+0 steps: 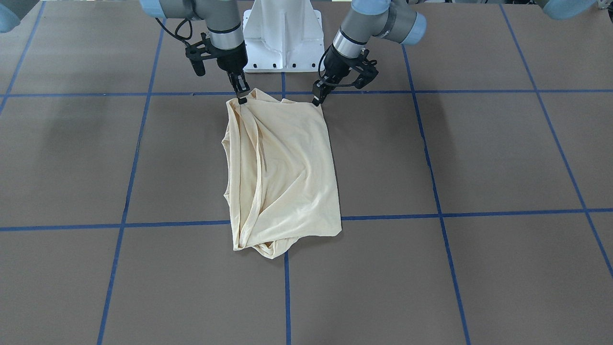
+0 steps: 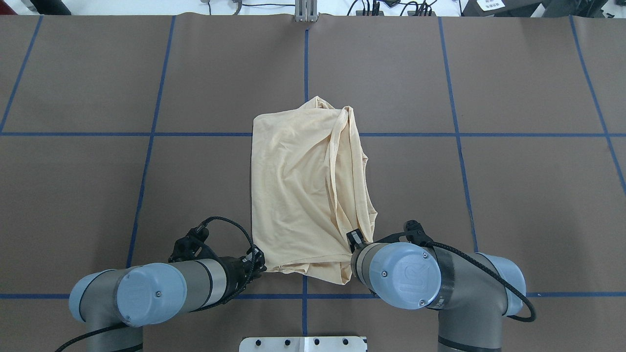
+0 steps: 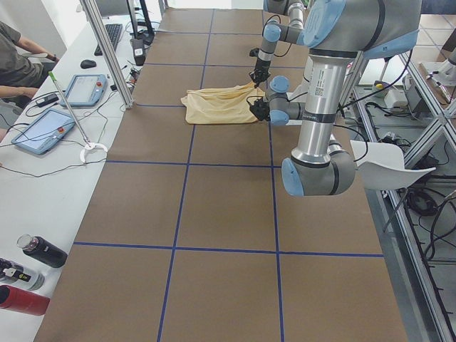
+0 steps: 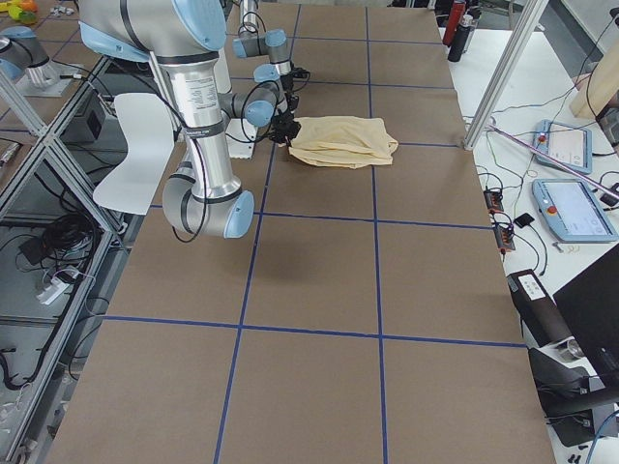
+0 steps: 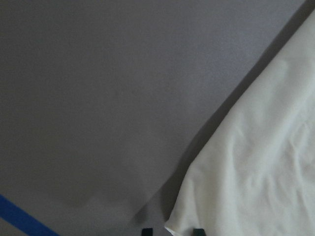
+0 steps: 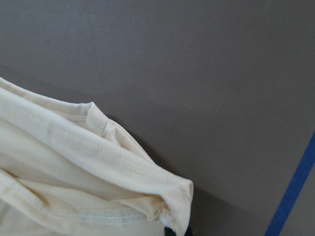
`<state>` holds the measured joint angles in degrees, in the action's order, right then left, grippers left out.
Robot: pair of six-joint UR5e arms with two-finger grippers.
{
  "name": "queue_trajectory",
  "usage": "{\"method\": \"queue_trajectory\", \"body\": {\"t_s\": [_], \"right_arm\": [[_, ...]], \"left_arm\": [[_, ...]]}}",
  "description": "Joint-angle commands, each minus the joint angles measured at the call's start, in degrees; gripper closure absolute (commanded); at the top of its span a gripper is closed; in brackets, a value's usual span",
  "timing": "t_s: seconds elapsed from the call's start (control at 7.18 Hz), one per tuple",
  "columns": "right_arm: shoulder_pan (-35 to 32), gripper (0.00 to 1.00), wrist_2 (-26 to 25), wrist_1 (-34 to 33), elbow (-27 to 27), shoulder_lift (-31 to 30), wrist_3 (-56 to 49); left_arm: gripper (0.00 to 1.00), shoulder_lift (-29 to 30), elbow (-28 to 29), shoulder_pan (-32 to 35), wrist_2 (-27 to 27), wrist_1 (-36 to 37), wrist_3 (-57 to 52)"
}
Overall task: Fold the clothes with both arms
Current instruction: 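Grasp the near bundle edge with the left gripper beside the right gripper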
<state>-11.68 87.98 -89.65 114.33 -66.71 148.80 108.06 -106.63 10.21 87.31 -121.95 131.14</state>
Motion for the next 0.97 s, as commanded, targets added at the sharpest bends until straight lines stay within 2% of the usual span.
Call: {"method": "queue_trajectory", "body": {"t_s": [0.0, 0.42, 0.84], "right_arm": [[-0.1, 1.00, 0.0, 0.0, 0.0, 0.0, 0.0], [-0.1, 1.00, 0.0, 0.0, 0.8, -0.5, 0.0], [2.2, 1.00, 0.1, -0.2, 6.9, -4.3, 1.0]], "left_arm": [[1.00, 0.0, -0.1, 0.2, -0.5, -0.1, 0.3], [1.00, -0.7, -4.5, 0.3, 0.0, -0.1, -0.4], [1.00, -2.0, -12.4, -0.5, 1.1, 0.4, 0.5]]}}
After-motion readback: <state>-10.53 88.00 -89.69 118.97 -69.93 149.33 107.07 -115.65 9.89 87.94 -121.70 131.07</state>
